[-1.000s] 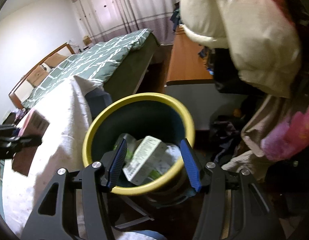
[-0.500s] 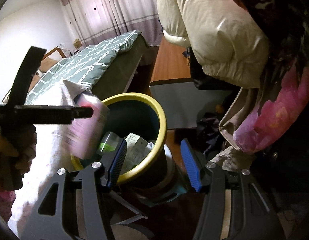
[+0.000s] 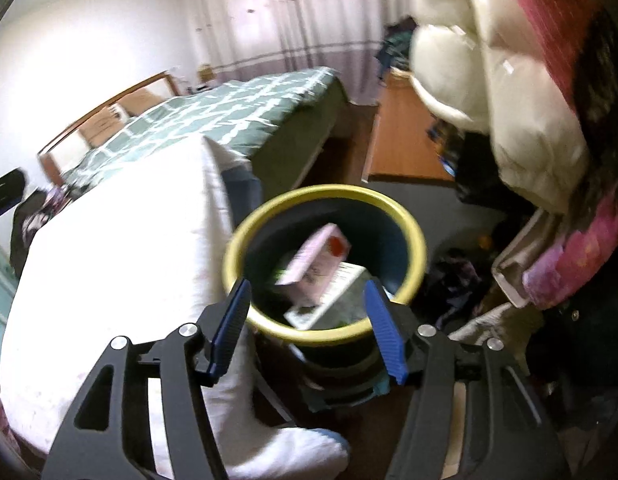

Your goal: Collect trash

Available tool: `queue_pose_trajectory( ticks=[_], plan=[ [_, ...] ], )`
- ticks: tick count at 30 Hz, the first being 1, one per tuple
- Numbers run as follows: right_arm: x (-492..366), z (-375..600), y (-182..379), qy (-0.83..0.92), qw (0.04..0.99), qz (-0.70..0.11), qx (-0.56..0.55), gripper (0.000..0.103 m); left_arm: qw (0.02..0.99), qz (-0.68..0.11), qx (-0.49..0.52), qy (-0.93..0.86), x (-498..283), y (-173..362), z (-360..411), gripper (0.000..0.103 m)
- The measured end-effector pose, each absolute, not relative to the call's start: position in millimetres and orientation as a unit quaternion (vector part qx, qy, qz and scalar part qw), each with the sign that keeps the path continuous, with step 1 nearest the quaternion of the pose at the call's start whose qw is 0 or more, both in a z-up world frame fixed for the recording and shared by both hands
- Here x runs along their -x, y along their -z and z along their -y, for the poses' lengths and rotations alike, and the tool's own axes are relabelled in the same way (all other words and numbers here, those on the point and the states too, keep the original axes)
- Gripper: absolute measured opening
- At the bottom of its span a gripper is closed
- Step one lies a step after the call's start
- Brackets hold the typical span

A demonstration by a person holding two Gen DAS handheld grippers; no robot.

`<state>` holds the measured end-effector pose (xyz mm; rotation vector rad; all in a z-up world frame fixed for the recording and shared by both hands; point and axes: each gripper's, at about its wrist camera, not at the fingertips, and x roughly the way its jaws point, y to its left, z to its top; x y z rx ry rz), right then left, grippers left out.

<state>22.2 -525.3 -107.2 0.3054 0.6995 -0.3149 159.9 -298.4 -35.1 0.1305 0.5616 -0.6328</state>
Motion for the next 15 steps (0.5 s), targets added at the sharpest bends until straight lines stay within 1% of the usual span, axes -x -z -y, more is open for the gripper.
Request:
queue_pose_trajectory(
  ticks=[4,8,11,13,15],
  plan=[
    [-18,488,88,0.135,0.93,-0.322,-0.118,0.06,0.937,-0.248,-0.027,0.243,-131,25,218,0.098],
    [-8,455,74,0.117,0.94,-0.306,-0.096,0.062,0.959,-0.222,-0.014,0.173,-97,22,152,0.098],
    [2,440,67,0.114,0.945,-0.296,-0.087,0.063,0.965,-0.214,0.003,0.149,-77,22,116,0.098],
    [8,431,63,0.117,0.947,-0.288,-0.079,0.067,0.968,-0.211,0.013,0.132,-65,24,96,0.098],
    [14,424,59,0.12,0.949,-0.282,-0.071,0.068,0.97,-0.209,0.017,0.121,-58,27,84,0.098]
  ],
)
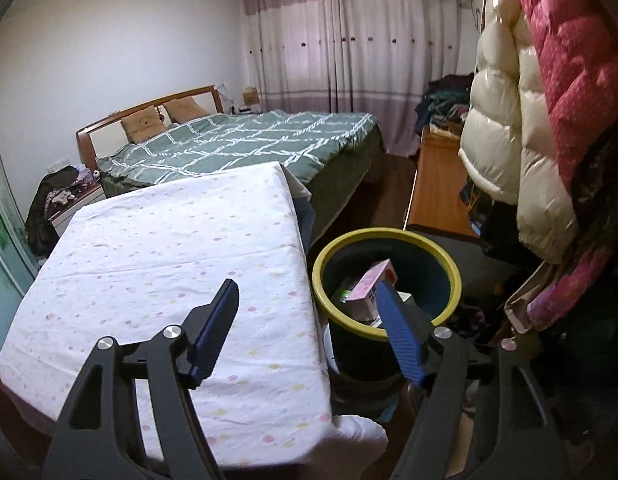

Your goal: Collect trash

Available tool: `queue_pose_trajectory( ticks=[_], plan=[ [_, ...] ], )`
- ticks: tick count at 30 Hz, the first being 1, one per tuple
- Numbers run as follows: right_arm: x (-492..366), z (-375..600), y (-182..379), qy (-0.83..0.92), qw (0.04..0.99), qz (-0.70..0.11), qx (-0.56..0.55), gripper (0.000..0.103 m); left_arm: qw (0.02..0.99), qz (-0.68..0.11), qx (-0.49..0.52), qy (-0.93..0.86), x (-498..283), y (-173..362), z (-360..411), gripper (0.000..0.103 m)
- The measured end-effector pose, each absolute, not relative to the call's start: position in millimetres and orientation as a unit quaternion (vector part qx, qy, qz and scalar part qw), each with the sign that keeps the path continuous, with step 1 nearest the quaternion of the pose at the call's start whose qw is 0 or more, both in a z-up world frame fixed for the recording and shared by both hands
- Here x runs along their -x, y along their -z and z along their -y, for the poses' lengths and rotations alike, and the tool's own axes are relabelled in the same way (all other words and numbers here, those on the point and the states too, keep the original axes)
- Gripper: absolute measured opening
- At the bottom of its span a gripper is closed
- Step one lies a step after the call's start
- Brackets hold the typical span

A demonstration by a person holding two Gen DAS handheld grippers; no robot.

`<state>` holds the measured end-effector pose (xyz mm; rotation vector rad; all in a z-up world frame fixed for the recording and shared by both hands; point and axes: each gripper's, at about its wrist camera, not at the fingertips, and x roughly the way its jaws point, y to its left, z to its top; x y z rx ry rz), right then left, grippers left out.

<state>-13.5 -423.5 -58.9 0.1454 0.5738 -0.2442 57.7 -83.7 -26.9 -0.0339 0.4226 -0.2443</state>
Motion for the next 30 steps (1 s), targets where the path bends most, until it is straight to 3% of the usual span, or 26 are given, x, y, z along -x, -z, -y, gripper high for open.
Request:
queue_pose_trajectory(
  ticks=[30],
  plan=[
    [17,392,50,0.096,0.955,-0.276,-0.05,0.069,0.97,-0.223,0.029,0.091,-50,40,45,0.098]
  ],
)
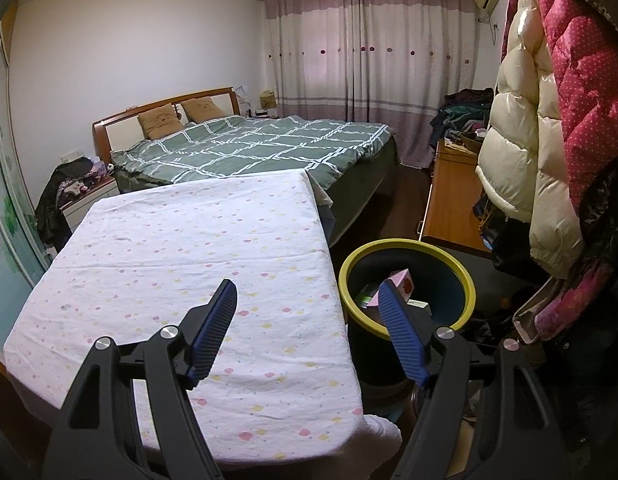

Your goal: Collect trash

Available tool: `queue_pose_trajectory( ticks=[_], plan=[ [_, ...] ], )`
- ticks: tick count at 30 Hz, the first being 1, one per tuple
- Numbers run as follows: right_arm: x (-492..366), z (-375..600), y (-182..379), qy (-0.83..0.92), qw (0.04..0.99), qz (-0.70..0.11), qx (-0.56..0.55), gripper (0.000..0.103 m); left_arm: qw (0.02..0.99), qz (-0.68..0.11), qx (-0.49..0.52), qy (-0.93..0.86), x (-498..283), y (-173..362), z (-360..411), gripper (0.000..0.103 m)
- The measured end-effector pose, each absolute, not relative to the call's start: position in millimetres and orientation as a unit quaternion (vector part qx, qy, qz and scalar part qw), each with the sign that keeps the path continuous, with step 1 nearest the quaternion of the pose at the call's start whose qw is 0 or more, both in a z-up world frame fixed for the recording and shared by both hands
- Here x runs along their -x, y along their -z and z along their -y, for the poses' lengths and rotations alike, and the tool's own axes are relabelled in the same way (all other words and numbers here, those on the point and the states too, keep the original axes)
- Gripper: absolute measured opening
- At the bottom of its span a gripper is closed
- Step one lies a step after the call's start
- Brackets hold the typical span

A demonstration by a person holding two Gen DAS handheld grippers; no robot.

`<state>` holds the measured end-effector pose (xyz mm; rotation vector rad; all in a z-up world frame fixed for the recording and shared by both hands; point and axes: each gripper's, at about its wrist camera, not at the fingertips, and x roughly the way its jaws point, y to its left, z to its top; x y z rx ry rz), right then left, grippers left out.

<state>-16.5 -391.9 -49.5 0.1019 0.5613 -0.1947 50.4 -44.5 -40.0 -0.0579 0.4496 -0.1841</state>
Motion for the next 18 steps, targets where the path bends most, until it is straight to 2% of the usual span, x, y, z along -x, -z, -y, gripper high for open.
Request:
queue_pose_trajectory(
  ticks=[18],
  plan=[
    [16.3,392.0,49.4,0.095,0.955,-0.276,-0.051,0.069,0.97,-0.223,0.026,0.089,-51.1,33.9,45.3,0.098]
  ],
)
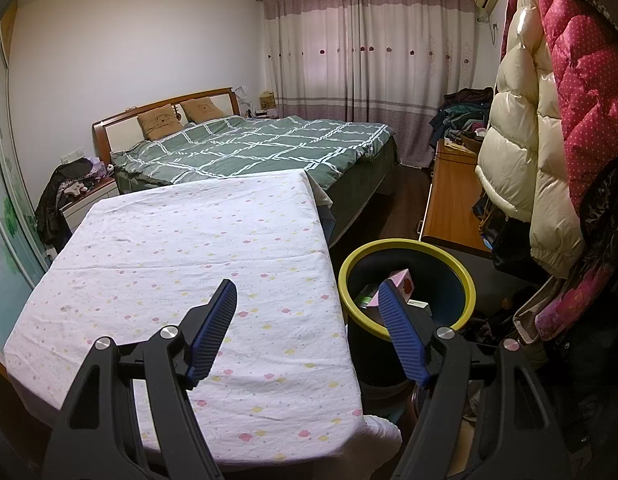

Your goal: Collect trash

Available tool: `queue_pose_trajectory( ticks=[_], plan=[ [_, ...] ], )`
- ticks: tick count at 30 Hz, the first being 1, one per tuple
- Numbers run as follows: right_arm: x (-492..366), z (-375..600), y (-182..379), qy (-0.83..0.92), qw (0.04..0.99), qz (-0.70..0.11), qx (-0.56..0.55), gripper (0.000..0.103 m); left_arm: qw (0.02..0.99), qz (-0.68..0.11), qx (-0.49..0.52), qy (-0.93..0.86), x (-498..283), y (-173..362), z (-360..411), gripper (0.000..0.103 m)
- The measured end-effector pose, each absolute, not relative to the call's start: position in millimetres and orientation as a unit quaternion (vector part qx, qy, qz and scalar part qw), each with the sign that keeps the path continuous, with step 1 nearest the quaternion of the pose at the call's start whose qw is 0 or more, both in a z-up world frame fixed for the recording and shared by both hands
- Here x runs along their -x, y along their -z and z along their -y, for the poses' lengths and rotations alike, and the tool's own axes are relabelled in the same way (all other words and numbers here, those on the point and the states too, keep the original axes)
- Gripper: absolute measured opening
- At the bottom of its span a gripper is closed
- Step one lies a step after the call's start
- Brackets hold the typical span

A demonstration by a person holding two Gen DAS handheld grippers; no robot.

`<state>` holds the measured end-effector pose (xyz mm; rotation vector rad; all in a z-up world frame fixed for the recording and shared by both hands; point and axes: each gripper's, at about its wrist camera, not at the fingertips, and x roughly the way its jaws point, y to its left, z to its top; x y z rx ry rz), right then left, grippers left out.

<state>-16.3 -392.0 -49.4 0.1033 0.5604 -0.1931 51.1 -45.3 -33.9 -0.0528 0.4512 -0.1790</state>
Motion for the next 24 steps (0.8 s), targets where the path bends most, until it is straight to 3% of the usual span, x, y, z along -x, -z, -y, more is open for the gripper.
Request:
queue_pose_trajectory(
  ticks=[24],
  plan=[
    [13.4,389.9,51.5,0.093,0.954,-0.279,-0.055,0.069,0.97,-0.224,0.021,0.086,-51.3,37.8,45.9,0.098]
  ],
)
